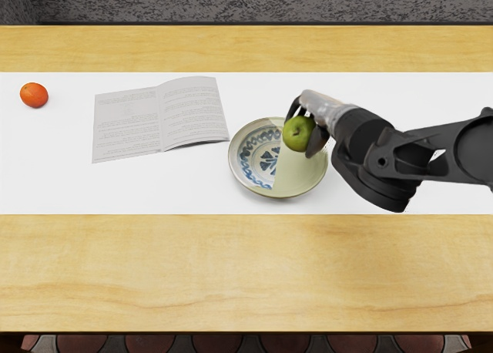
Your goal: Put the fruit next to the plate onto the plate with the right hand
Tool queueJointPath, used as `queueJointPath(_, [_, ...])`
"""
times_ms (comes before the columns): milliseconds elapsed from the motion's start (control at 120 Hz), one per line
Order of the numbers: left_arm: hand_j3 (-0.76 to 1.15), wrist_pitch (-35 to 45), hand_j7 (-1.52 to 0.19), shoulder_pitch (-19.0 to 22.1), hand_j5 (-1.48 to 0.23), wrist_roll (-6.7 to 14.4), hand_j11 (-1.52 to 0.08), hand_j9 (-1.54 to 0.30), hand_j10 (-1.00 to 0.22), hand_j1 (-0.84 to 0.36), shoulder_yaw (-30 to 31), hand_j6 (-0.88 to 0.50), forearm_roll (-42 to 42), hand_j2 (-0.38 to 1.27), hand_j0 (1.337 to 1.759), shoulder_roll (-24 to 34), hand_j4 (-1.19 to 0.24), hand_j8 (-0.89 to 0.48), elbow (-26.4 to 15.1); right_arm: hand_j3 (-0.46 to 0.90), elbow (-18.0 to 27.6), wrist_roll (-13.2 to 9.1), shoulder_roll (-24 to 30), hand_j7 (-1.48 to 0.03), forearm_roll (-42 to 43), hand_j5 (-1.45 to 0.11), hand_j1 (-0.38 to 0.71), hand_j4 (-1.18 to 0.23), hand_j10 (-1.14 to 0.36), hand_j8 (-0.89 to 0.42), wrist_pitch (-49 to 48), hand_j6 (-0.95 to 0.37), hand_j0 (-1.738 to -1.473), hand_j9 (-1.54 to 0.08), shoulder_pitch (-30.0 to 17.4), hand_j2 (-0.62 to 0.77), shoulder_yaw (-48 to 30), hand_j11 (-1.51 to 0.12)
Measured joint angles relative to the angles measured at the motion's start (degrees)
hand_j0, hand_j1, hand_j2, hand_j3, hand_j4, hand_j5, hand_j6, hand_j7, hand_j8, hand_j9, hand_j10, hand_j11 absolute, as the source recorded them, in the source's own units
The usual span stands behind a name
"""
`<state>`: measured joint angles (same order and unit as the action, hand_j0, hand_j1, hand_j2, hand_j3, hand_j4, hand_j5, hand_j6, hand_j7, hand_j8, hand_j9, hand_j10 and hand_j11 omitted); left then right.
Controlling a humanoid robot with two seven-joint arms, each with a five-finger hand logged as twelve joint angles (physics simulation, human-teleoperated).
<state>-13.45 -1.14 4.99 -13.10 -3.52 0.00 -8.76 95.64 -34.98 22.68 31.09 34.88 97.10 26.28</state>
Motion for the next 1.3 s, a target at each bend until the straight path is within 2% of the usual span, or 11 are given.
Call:
queueJointPath(217, [0.00,0.00,0.00,0.00,0.00,-0.01,0.00,0.00,0.00,0.35,0.00,0.00,0.00,0.00,1.658,0.00,0.00,0.00,0.00,0.00,-2.47,0.01,-5.63,-0.82,-2.48,-0.85,0.24,-0.52,-0.61,-0.40,-0.04,-0.40,-1.657,-0.84,1.97,0.18,-1.36,-0.84])
queueJointPath(267, [0.00,0.00,0.00,0.00,0.00,0.00,0.00,0.00,0.00,0.35,0.00,0.00,0.00,0.00,1.658,0.00,0.00,0.00,-0.01,0.00,-3.52,-0.01,-6.47,-0.82,-2.58,-0.85,0.24,-0.52,-0.61,-0.39,-0.06,-0.39,-1.656,-0.84,1.93,0.14,-1.48,-0.84])
queueJointPath(467, [0.00,0.00,0.00,0.00,0.00,0.01,0.00,0.00,0.00,0.35,0.01,0.00,0.00,0.00,1.658,0.00,0.00,0.00,0.00,0.00,-11.02,-0.02,-10.84,-0.83,-2.63,-0.84,0.21,-0.56,-0.63,-0.41,-0.27,-0.42,-1.655,-0.84,-0.80,0.15,-1.65,-0.84])
queueJointPath(600, [0.00,0.00,0.00,0.00,0.00,0.01,0.00,0.00,0.00,0.35,0.03,0.00,0.00,0.00,1.658,0.00,0.00,0.00,0.01,0.00,-13.16,-0.02,-12.09,-0.84,-2.62,-0.85,0.21,-0.58,-0.64,-0.42,-0.44,-0.43,-1.655,-0.85,-2.06,0.19,-1.67,-0.85])
queueJointPath(617, [0.00,0.00,0.00,0.00,0.00,0.01,0.00,0.00,0.00,0.35,0.04,0.00,0.00,0.00,1.658,0.00,0.00,0.00,0.00,0.00,-13.24,-0.02,-12.16,-0.82,-2.61,-0.83,0.20,-0.57,-0.62,-0.42,-0.46,-0.43,-1.655,-0.83,-2.08,0.18,-1.67,-0.83])
queueJointPath(683, [0.00,0.00,0.00,0.00,0.00,0.01,0.00,0.00,0.00,0.35,0.04,0.00,0.00,0.00,1.658,0.00,0.00,0.00,0.01,0.00,-13.41,-0.02,-12.64,-0.59,-2.63,-0.60,0.05,-0.41,-0.45,-0.31,-0.46,-0.31,-1.656,-0.60,-1.84,0.13,-1.72,-0.60])
queueJointPath(750, [0.00,0.00,0.00,0.00,0.00,0.01,0.00,0.00,0.00,0.35,0.06,0.00,0.00,0.00,1.658,0.00,0.00,0.00,0.00,0.00,-13.20,-0.02,-12.88,-0.43,-2.75,-0.44,-0.06,-0.30,-0.33,-0.22,-0.44,-0.23,-1.656,-0.43,-1.62,0.09,-1.93,-0.43])
queueJointPath(908, [0.00,0.00,0.00,0.00,0.00,0.01,0.00,0.00,0.00,0.35,0.07,0.00,0.00,0.00,1.658,0.00,0.00,0.00,0.00,0.00,-11.32,-0.02,-11.48,-0.20,-3.25,-0.20,-0.22,-0.14,-0.15,-0.10,-0.48,-0.11,-1.657,-0.20,-1.59,0.04,-3.88,-0.20])
queueJointPath(1167, [0.00,0.00,0.00,0.00,0.00,0.01,0.00,0.00,0.00,0.35,0.06,0.00,0.06,0.00,1.658,0.00,0.00,0.00,0.05,0.00,-2.00,-0.02,2.49,-0.06,-4.15,-0.06,-0.31,-0.04,-0.04,-0.03,-4.00,-0.03,-1.658,-0.06,-9.52,0.01,-22.13,-0.06])
queueJointPath(1225, [0.00,0.00,0.00,0.00,0.00,0.01,0.00,0.00,0.00,0.35,0.07,0.00,0.07,0.00,1.658,0.00,0.00,0.00,0.06,0.00,-1.20,-0.02,5.49,-0.04,-4.21,-0.04,-0.32,-0.03,-0.03,-0.02,-10.36,-0.02,-1.658,-0.04,-15.60,0.01,-30.64,-0.04])
queueJointPath(1300, [0.00,0.00,0.00,0.00,0.00,-0.01,0.00,0.00,0.00,0.35,0.08,0.00,0.12,0.00,1.658,0.00,0.00,0.00,0.06,0.00,-0.76,-0.02,7.94,-0.03,-4.64,-0.03,-0.33,-0.02,-0.02,-0.02,-22.44,-0.02,-1.658,-0.03,-25.83,0.01,-43.63,-0.03])
